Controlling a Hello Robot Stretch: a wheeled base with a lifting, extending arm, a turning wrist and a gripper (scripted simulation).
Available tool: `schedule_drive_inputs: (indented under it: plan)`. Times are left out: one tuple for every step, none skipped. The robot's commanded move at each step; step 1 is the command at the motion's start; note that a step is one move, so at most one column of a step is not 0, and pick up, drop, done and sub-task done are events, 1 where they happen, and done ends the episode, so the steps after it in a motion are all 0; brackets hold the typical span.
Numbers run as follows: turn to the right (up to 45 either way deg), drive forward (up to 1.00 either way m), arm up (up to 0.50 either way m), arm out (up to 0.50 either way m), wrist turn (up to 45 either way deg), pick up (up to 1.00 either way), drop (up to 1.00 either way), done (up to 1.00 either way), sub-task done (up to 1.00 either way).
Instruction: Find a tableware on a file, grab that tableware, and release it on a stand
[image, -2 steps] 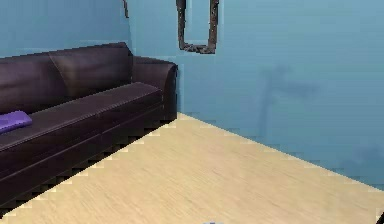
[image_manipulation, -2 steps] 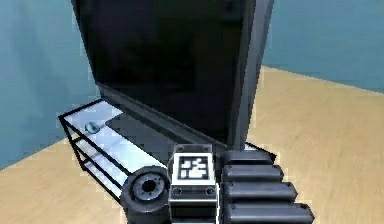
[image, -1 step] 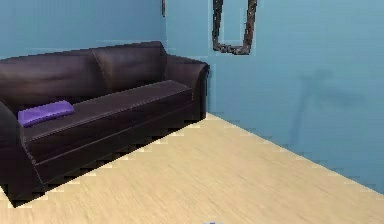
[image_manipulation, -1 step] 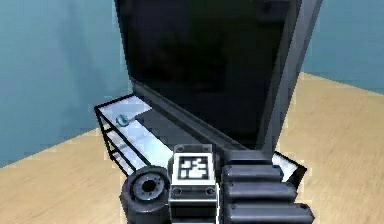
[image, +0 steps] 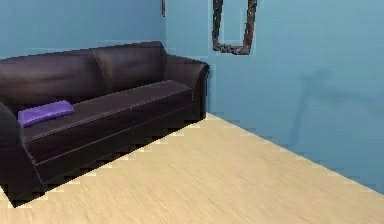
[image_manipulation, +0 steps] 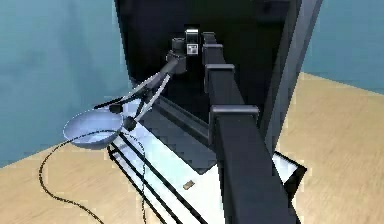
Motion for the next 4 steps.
schedule_drive_inputs:
  plan:
    - [0.0,0.0,0.0,0.0,45.0,0.0,0.0,0.0,0.0]
    - [0.0,0.0,0.0,0.0,45.0,0.0,0.0,0.0,0.0]
    - [0.0,0.0,0.0,0.0,30.0,0.0,0.0,0.0,0.0]
    - [0.0,0.0,0.0,0.0,30.0,0.0,0.0,0.0,0.0]
